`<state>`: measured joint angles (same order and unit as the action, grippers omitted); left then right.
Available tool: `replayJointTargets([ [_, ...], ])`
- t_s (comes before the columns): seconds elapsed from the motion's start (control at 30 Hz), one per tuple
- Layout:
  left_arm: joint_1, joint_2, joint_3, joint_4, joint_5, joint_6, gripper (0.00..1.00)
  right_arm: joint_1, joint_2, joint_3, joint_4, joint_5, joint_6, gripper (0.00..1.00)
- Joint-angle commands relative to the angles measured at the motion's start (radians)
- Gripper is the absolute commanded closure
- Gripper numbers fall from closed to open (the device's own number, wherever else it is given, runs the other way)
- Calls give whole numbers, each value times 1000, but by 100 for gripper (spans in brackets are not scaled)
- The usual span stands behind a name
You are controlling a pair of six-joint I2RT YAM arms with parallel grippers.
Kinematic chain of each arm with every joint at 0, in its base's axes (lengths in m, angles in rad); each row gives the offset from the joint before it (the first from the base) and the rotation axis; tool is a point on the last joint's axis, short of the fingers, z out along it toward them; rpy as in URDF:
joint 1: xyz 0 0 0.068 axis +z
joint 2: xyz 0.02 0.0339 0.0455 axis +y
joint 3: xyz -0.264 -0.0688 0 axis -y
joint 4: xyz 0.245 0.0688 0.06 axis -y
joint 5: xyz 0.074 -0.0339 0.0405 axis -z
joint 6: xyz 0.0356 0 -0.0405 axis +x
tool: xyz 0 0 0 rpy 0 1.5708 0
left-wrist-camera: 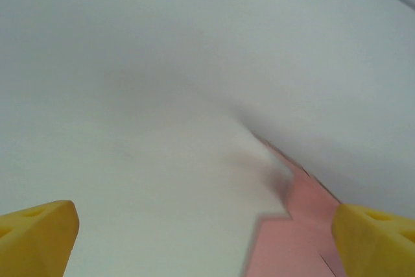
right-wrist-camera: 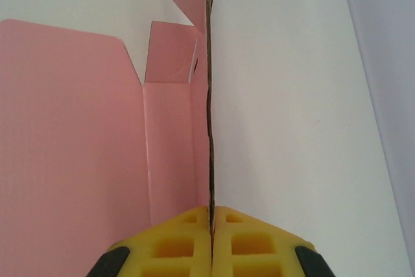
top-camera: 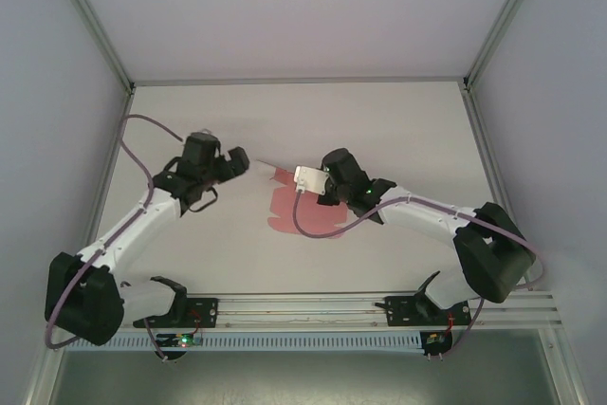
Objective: Assemble paper box
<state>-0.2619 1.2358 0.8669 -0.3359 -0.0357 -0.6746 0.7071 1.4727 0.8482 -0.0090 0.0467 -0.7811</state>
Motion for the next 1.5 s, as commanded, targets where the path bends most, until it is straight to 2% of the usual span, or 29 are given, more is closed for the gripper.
replayJointTargets([
  [0.0,105,125,51,54,22,51,0,-38,23,45,-99,-146,-4,100],
  [0.13,130,351,201,160,209,161,0,-99,50,115,-182,-272,-24,100],
  [0.23,126,496,324,162,342,213,2,-110,91,154,-229,-262,-50,100],
  [0.33,120,566,343,211,475,240,10,-114,120,157,-204,-221,-46,100],
  [0.4,108,586,329,245,515,251,14,-117,130,151,-180,-208,-49,100],
  [0.5,79,613,335,230,565,282,28,-123,145,148,-155,-174,-49,100],
  [0.57,58,606,315,223,578,298,39,-127,151,138,-113,-142,-35,100],
  [0.67,46,566,224,284,580,284,50,-130,153,116,-57,-95,-31,100],
  [0.83,43,547,158,305,582,241,56,-126,158,83,23,-13,-57,100],
  [1.13,39,547,101,362,622,164,66,-43,220,-106,476,328,-217,100],
  [1.37,39,511,40,344,603,144,72,-23,265,-157,648,391,-253,100],
  [1.47,34,495,-5,381,626,137,76,-18,261,-153,640,397,-251,100],
])
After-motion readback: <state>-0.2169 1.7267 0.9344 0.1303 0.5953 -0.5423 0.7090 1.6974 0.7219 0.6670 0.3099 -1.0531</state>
